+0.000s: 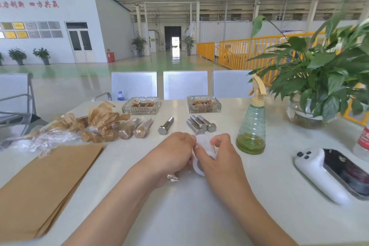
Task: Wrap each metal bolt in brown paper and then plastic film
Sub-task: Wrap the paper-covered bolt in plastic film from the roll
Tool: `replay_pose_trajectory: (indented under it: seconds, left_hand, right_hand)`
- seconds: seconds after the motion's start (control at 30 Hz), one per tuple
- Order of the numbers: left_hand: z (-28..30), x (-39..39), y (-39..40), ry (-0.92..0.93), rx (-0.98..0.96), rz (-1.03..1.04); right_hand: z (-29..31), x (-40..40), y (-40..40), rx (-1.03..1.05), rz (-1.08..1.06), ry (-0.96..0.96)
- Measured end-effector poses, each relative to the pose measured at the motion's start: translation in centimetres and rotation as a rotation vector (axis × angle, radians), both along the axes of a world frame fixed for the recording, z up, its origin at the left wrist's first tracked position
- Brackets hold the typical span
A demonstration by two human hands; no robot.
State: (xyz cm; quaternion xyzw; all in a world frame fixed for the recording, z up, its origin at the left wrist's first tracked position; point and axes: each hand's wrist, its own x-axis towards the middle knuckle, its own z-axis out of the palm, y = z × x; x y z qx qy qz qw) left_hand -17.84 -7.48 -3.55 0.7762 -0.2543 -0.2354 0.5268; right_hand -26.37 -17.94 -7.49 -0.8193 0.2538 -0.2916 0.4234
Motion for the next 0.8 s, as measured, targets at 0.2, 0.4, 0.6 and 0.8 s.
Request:
replay_pose_trajectory:
  seconds: [0.2,0.4,0.6,0.8]
  left_hand:
    - [-1.3,1.9,1.3,-0.774,0.402,-0.094]
    - [-3.4,3.1,2.4,-0.903,0.315,-0.205]
    - [-4.0,3.9,3.5,-0.895,0.302,-0.271]
    - [-3.1,5.2,3.2,-0.832,0.489,-0.378]
  right_hand:
    - [-0.7,-0.4,-0.3,0.057,0.046,-0.076]
    - [-0.8,0.0,-0.2,-0.231,0.069,0.002]
    - [-1.5,-1.2,-0.4,-0.550,-0.089,0.263]
    - [-1.3,-2.4,-2.8,-0.516,0.188,0.440]
